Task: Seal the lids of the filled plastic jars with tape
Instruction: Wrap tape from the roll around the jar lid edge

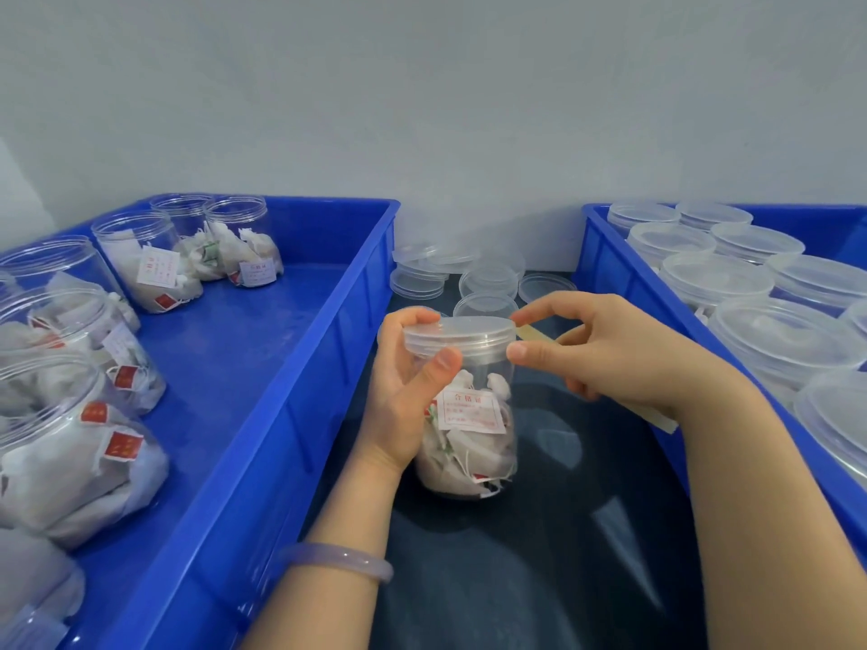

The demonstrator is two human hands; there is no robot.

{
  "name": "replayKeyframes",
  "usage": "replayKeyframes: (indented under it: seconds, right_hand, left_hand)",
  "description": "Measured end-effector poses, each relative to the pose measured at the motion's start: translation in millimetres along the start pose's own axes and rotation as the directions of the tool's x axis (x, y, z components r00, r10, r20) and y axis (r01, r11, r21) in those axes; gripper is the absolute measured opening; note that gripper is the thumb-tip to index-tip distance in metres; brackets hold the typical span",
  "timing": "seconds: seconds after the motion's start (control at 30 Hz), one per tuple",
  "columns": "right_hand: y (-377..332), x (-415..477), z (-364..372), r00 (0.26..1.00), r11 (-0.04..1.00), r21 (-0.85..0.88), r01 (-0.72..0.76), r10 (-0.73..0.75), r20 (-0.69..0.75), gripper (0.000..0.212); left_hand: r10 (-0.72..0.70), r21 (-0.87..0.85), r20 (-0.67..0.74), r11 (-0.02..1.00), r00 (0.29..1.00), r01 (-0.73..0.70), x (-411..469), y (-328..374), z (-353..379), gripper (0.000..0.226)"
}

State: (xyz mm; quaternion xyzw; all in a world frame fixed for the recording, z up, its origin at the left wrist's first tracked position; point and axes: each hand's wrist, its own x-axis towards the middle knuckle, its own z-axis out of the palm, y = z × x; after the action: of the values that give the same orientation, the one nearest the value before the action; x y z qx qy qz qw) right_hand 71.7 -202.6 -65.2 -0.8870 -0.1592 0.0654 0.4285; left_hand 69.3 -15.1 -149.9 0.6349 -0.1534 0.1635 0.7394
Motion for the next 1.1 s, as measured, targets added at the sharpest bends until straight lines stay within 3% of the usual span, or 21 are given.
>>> replayKeyframes:
  seconds: [0.2,0.3,0.37,0.47,0.6,0.7,0.83,0.93,1.03,1.1]
  right_hand:
    - [7.5,5.3,7.2,0.997,0.994,0.09,-0.054,0.048,0.063,0.07]
    - [4.0,7.8,18.6,0.999,0.99,0.133,-0.045,0.046,-0.01,0.057]
    - [0.3,9.7,23.2,0.998,0.991,0.122,-0.046,0.051,-0.04,0.038]
    - [-0.7,10.1,23.3,0.999,0.998,0.044,-0.044,0.045,-0.028,0.034]
    - [-4.7,8.8,19.4,0.999,0.999,-0.012,-0.05,0.05,0.014,0.05]
    - [-7.2,5.4,13.9,0.997,0.998,-0.051,-0.037,0.04,0.067,0.051]
    - [-6.8,2.0,7.5,0.999,0.998,-0.062,0.006,-0.002,0.053,0.076]
    - [-2.3,-0.4,4.8,0.998,1.0,-0.029,-0.004,0.006,0.062,0.08]
    - [9.4,0.1,2.4,0.998,0.996,0.069,-0.052,0.049,0.05,0.063]
    - [14.2,4.4,7.8,0.999,0.998,0.06,-0.033,0.031,0.028,0.031]
  left_hand:
    - [-0.114,-0.037,0.039,0.993,0.993,0.115,0.7,3.5,-6.1,0.108]
    - [-0.174,0.039,0.025,0.984,0.984,0.173,5.3,7.7,-3.7,0.129]
    - [-0.188,0.082,-0.05,0.978,0.981,0.191,7.8,8.2,-2.4,0.121]
    - [-0.168,0.122,-0.109,0.976,0.98,0.181,7.6,8.1,-1.7,0.112]
    - [-0.163,0.098,-0.163,0.979,0.973,0.18,5.8,8.0,0.0,0.099]
    - [-0.172,-0.034,-0.148,0.985,0.974,0.169,7.4,7.6,-5.7,0.084]
    - [-0.167,-0.123,-0.091,0.98,0.982,0.155,6.6,6.5,-11.0,0.1]
    - [-0.18,-0.167,-0.003,0.97,0.984,0.177,3.3,9.5,-10.8,0.105]
    - [-0.185,-0.26,-0.047,0.951,0.982,0.167,1.1,7.8,-10.3,0.047]
    - [-0.08,-0.148,-0.074,0.987,0.994,0.068,-1.0,3.7,0.5,0.034]
